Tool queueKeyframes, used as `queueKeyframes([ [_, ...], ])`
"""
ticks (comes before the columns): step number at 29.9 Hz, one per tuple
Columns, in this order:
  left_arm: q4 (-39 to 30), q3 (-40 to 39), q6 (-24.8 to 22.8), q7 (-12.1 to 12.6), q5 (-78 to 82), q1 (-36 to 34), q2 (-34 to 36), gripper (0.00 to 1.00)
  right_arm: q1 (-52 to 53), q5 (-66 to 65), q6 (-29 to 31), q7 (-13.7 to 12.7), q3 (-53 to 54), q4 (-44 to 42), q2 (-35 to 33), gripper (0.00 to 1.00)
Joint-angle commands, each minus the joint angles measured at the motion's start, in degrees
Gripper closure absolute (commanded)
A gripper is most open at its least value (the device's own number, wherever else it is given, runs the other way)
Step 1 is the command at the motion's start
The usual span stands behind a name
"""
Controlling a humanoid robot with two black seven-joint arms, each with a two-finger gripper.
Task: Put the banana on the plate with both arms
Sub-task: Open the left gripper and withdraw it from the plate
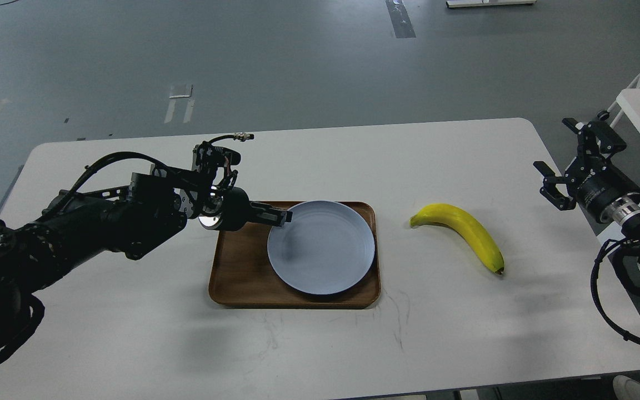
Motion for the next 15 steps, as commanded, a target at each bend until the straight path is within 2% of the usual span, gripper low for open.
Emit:
queueKeyframes([
  [1,-0.06,-0.76,0.08,0.00,-5.22,-1.42,1.53,0.00,0.00,0.00,0.00,0.00,-0.01,0.00,0.03,0.00],
  [4,-0.32,-1.20,-0.09,0.00,-16.72,-3.62,5.22,0.00,0.00,0.00,0.00,0.00,-0.01,0.00,0.03,0.00],
  [6,-0.41,-2.60,-0.62,0.00,-33.80,-3.97,8.46,0.00,0.00,0.00,0.00,0.00,-0.01,0.00,0.12,0.00],
  [10,-0.50,-3.83,-1.76,0.00,-53.99,-3.80,12.60,0.00,0.00,0.00,0.00,0.00,-0.01,0.00,0.38,0.00],
  [12,-0.67,-6.89,-5.68,0.00,-65.05,-2.22,16.37,0.00,0.00,0.00,0.00,0.00,-0.09,0.00,0.56,0.00],
  [15,-0.67,-11.99,-5.68,0.00,-71.15,3.39,19.64,0.00,0.00,0.00,0.00,0.00,-0.18,0.09,0.64,0.00],
])
